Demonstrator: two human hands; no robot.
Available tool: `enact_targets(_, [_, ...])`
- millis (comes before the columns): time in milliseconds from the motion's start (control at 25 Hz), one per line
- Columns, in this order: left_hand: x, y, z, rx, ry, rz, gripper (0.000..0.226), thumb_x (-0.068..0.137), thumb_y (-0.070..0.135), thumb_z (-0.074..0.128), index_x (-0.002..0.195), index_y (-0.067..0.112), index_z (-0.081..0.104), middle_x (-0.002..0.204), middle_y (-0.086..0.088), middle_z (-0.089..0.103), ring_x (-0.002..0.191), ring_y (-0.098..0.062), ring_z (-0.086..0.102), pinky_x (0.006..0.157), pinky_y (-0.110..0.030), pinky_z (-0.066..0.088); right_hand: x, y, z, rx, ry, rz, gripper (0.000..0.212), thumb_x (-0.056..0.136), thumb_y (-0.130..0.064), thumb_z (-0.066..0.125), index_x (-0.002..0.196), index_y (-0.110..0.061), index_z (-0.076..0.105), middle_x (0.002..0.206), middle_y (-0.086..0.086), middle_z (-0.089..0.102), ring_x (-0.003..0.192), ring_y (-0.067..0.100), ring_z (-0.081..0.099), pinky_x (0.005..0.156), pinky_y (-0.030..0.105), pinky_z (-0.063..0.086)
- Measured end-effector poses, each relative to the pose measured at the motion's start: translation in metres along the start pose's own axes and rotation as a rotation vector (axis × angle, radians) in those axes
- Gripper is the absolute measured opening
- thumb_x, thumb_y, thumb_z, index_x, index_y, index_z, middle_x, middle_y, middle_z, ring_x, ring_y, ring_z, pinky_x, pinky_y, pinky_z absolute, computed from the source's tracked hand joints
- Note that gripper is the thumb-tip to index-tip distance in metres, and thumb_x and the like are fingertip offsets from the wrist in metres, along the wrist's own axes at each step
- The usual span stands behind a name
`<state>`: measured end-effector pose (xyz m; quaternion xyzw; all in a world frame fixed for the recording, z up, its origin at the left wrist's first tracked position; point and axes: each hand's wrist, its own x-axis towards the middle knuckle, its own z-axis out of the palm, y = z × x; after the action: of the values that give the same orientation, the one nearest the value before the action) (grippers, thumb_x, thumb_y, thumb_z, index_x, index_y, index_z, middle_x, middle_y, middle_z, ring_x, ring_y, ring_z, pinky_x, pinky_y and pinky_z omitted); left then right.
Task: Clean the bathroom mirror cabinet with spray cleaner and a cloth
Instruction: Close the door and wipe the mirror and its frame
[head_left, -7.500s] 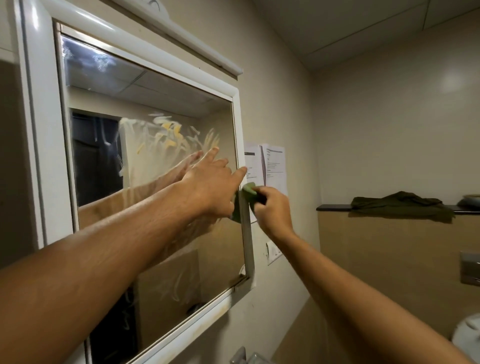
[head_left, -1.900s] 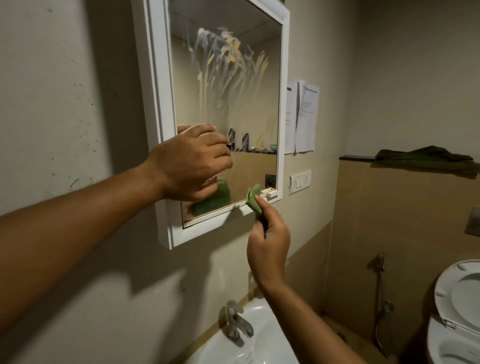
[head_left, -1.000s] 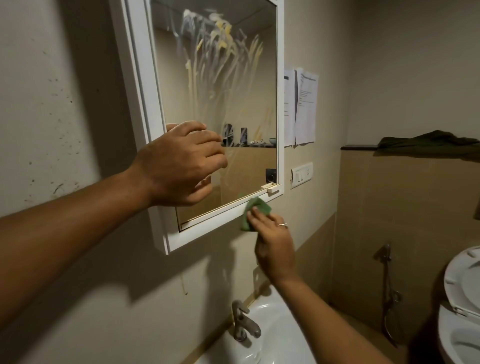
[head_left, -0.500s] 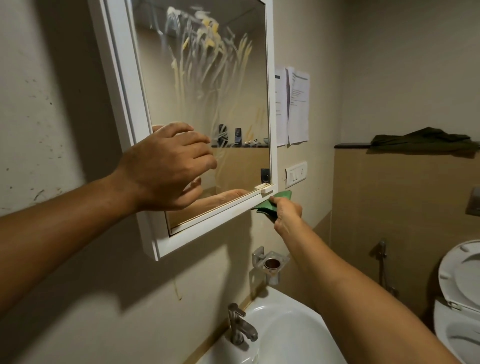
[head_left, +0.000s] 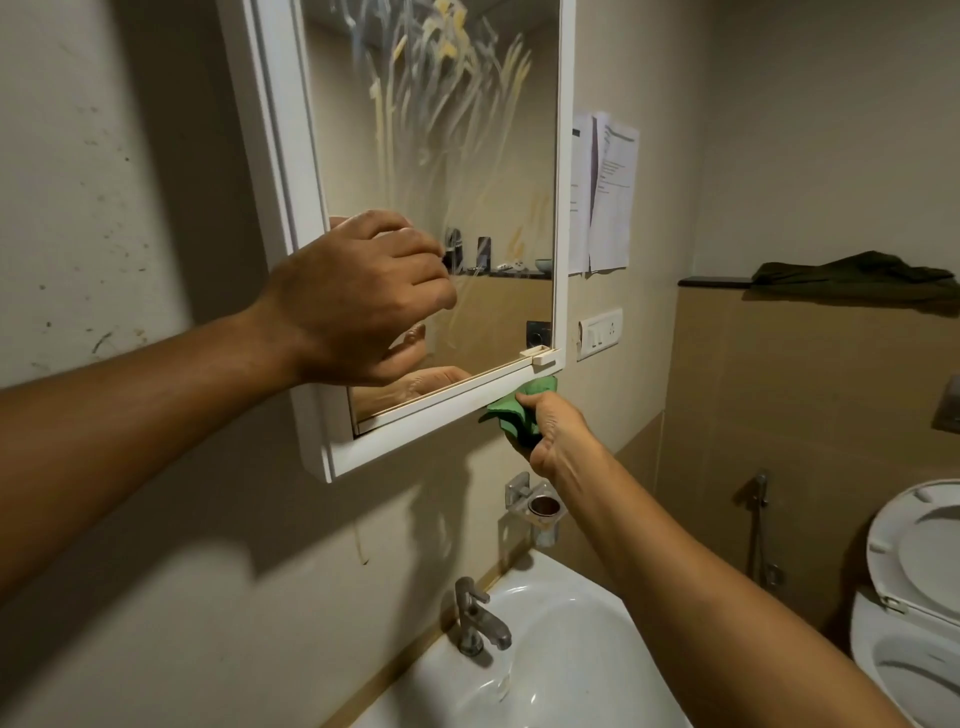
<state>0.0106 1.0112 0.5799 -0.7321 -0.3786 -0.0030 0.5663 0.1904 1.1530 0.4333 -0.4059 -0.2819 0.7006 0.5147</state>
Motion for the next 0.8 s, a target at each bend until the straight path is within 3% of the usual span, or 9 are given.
enact_targets(240, [0.0,0.001,-0.006,0.032,-0.055,0.009,0.048,0.096,0.041,0.037,0.124,0.014,0.065,0.127,-0.014,0.068,0.125,-0.034,0.058,0.108,-0.05,0.039,-0.069,0.056,0.022,0.046,-0.102,0.116,0.023,0.091,-0.009,0.071,0.113,-0.004,0.065,0.102,0.018,0.075,0.091,0.031,0.075,0.063,0.034,0.062])
enact_targets(440, [-0.002,0.002,-0.008,0.044,-0.096,0.0,0.047,0.093,0.042,0.038,0.12,0.014,0.066,0.122,-0.013,0.069,0.12,-0.032,0.059,0.106,-0.049,0.041,-0.126,0.091,0.043,0.048,-0.198,0.195,0.028,0.093,-0.006,0.067,0.12,-0.002,0.061,0.103,0.02,0.074,0.092,0.033,0.074,0.064,0.034,0.062])
enact_targets(560, [-0.002,0.003,-0.015,0.014,-0.15,-0.015,0.047,0.09,0.041,0.039,0.12,0.016,0.064,0.122,-0.011,0.067,0.12,-0.031,0.057,0.106,-0.049,0.04,-0.157,0.089,0.035,-0.031,-0.412,0.221,0.028,0.092,-0.006,0.068,0.119,-0.003,0.061,0.108,0.021,0.073,0.097,0.034,0.072,0.069,0.036,0.061])
enact_targets(640, [-0.008,0.004,-0.026,-0.035,-0.138,-0.055,0.047,0.087,0.039,0.043,0.122,0.017,0.064,0.126,-0.009,0.065,0.125,-0.03,0.053,0.109,-0.05,0.037,-0.163,0.071,0.021,-0.102,-0.484,0.061,0.024,0.095,-0.007,0.064,0.12,-0.007,0.062,0.116,0.018,0.071,0.101,0.032,0.07,0.071,0.037,0.061])
enact_targets(720, [-0.024,0.003,-0.038,-0.095,-0.061,-0.136,0.046,0.084,0.036,0.051,0.124,0.017,0.065,0.131,-0.01,0.062,0.131,-0.031,0.05,0.112,-0.05,0.034,-0.143,0.053,0.007,-0.168,-0.227,-0.278,0.019,0.101,-0.008,0.058,0.118,-0.016,0.061,0.114,0.008,0.066,0.104,0.026,0.067,0.072,0.034,0.061])
enact_targets(800, [-0.048,-0.003,-0.048,-0.169,0.048,-0.281,0.045,0.082,0.03,0.06,0.125,0.017,0.065,0.136,-0.012,0.058,0.134,-0.033,0.047,0.112,-0.052,0.035,-0.12,0.047,0.004,-0.307,0.026,-0.6,0.023,0.102,-0.009,0.057,0.118,-0.023,0.063,0.106,-0.004,0.064,0.104,0.022,0.066,0.083,0.036,0.061])
